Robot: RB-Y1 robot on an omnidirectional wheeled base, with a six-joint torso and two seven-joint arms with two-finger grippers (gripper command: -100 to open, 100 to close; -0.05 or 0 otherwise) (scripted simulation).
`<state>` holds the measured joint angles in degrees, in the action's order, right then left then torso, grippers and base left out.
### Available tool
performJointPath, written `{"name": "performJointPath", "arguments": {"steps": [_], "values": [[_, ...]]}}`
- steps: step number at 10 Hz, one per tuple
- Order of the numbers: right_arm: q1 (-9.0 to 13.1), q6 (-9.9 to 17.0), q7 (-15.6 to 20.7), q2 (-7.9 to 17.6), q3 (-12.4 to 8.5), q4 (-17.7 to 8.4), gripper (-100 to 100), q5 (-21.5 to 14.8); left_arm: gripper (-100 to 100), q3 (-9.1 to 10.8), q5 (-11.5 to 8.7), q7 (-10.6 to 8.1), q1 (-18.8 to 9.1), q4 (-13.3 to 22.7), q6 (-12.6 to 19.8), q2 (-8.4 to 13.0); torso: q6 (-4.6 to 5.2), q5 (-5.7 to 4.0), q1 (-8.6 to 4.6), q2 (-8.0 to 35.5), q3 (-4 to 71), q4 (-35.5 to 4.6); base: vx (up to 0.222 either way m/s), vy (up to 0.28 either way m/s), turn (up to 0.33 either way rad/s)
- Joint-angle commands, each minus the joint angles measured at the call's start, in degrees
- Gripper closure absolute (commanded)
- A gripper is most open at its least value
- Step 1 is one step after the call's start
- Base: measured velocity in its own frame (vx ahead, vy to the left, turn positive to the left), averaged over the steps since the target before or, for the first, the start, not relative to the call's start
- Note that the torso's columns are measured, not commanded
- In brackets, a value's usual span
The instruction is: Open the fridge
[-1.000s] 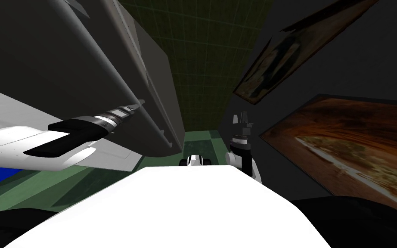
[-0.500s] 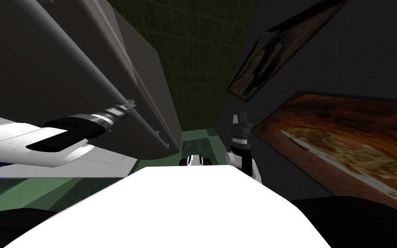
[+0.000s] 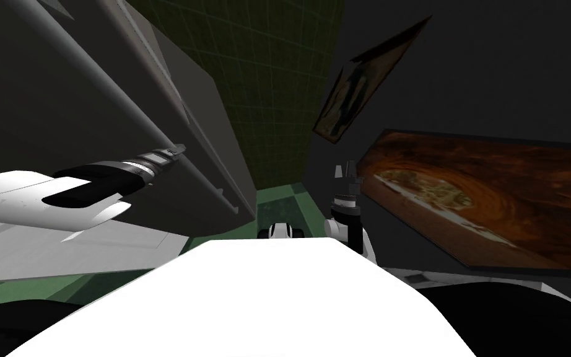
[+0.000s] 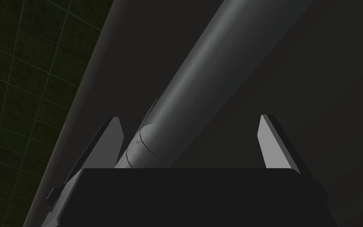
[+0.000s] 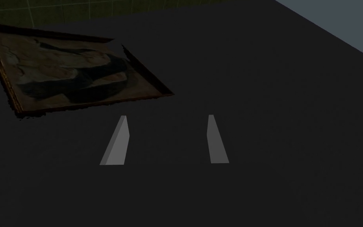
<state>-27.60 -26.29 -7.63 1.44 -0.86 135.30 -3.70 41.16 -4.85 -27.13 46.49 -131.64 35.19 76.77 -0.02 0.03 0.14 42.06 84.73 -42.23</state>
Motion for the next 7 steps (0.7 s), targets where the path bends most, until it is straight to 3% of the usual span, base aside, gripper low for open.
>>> {"name": "performJointPath", "arguments": {"steps": [1, 2, 3, 4, 7], "values": [[0.0, 0.0, 0.0, 0.0, 0.0, 0.0, 0, 0.0, -100, -0.38, -0.49, 0.63, -1.14, 4.66, -0.18, -0.08, 0.02, 0.01, -0.03, 0.14, -0.09, -0.03, -0.091, -0.022, -0.279], [0.0, 0.0, 0.0, 0.0, 0.0, 0.0, 0, 0.0, -100, -0.52, -0.77, 0.87, -1.61, 6.55, -0.3, 0.0, 0.01, -0.02, -0.1, 0.26, -0.19, -0.07, -0.113, -0.023, -0.289], [0.01, 0.0, 0.0, 0.0, 0.0, 0.0, 0, 0.0, -100, 0.19, -1.18, 0.82, -1.01, 5.44, -0.32, 0.25, 0.02, -0.04, -0.15, 0.36, -0.25, -0.1, -0.055, -0.009, -0.059], [-0.01, 0.0, 0.0, 0.0, -0.01, 0.0, 0, 0.0, 100, -0.38, -0.49, 0.63, -1.14, 4.66, -0.18, -0.08, -0.05, -0.03, -0.11, 0.19, -0.17, -0.07, 0.023, 0.004, 0.195], [-0.04, -0.01, 0.0, 0.01, -0.02, 0.01, 0, 0.0, 100, 0.05, 0.33, -0.11, 0.29, -1.01, 0.18, -0.33, -0.22, 0.24, 0.45, 0.06, -0.05, -0.02, 0.103, 0.021, 0.283]]}}
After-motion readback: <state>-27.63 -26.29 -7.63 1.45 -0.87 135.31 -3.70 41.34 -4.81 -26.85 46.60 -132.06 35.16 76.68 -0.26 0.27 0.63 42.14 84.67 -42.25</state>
